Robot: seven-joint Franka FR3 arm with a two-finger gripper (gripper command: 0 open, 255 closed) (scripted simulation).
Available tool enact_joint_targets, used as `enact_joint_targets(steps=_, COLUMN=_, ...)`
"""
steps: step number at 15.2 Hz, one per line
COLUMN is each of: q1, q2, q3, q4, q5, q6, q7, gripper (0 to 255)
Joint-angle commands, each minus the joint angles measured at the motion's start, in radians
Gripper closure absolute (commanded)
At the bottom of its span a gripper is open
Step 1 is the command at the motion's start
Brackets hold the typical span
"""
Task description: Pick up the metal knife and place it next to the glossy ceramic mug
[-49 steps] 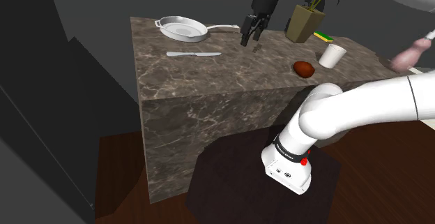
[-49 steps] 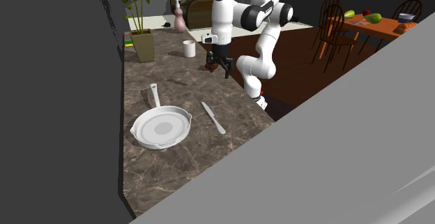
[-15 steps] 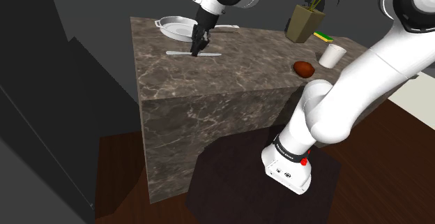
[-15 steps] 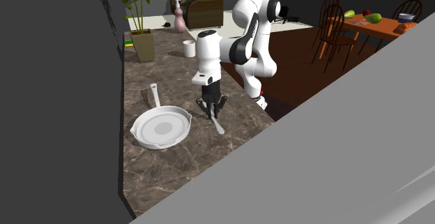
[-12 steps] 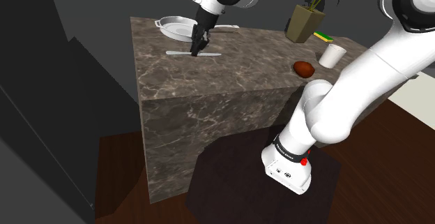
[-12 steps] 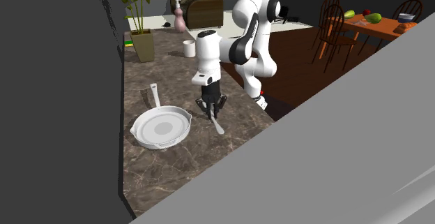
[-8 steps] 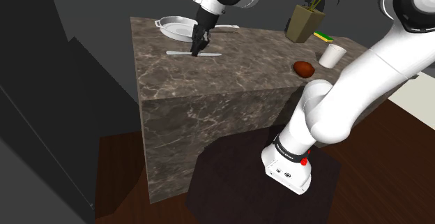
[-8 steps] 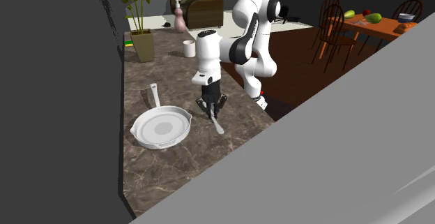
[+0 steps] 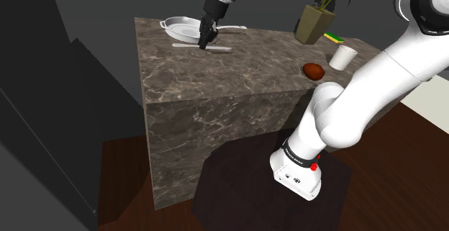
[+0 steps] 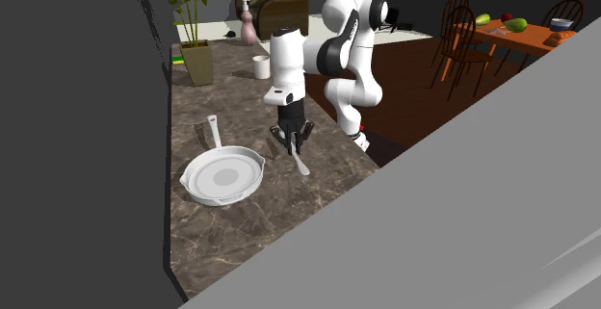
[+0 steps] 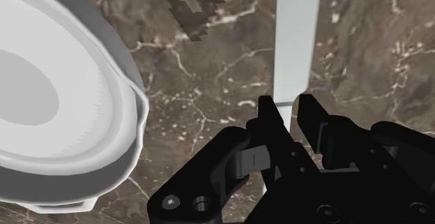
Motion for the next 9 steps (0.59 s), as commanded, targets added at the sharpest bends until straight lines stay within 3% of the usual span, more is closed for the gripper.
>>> enact_joint_targets(steps=1, q1=0.0, q2=-0.006, q3=0.001, q4=0.021, q5=-0.003, q6=-0.028, q7=0.005, gripper=255)
enact_joint_targets(steps=9, q1=0.0, q2=-0.017, q3=0.006, q4=0.119, q5=-0.009, q6=-0.134, q7=0.021, gripper=255)
